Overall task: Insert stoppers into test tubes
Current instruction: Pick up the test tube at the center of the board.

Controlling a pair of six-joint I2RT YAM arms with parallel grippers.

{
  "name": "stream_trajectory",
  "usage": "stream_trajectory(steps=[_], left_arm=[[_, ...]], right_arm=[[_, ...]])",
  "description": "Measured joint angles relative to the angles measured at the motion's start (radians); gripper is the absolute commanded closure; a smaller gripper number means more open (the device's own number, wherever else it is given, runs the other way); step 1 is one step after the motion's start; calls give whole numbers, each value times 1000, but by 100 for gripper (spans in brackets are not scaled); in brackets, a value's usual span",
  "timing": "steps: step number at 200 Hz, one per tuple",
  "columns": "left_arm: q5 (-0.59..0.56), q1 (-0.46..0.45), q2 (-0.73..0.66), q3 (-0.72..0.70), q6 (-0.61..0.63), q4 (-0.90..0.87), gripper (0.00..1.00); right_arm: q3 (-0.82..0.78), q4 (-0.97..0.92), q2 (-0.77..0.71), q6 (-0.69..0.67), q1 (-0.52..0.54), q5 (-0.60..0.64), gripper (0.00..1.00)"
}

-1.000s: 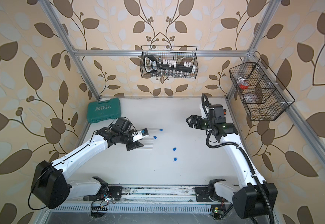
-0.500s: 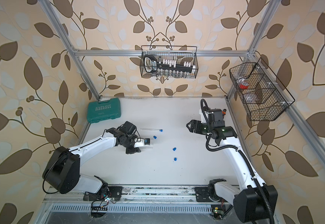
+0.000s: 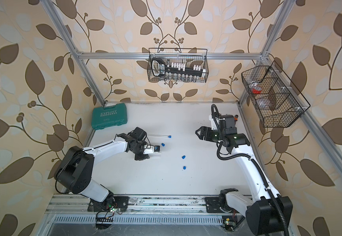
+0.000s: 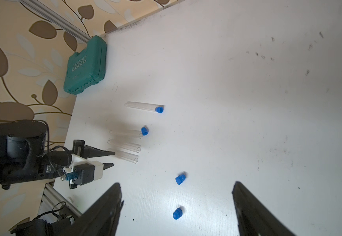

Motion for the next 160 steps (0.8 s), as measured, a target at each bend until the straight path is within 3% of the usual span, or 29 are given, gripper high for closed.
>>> stream_trajectory(steps=[160], left_arm=[[-40,-14,84,1,14,42,73]], right_arm=[[-4,0,0,8,0,-23,18]])
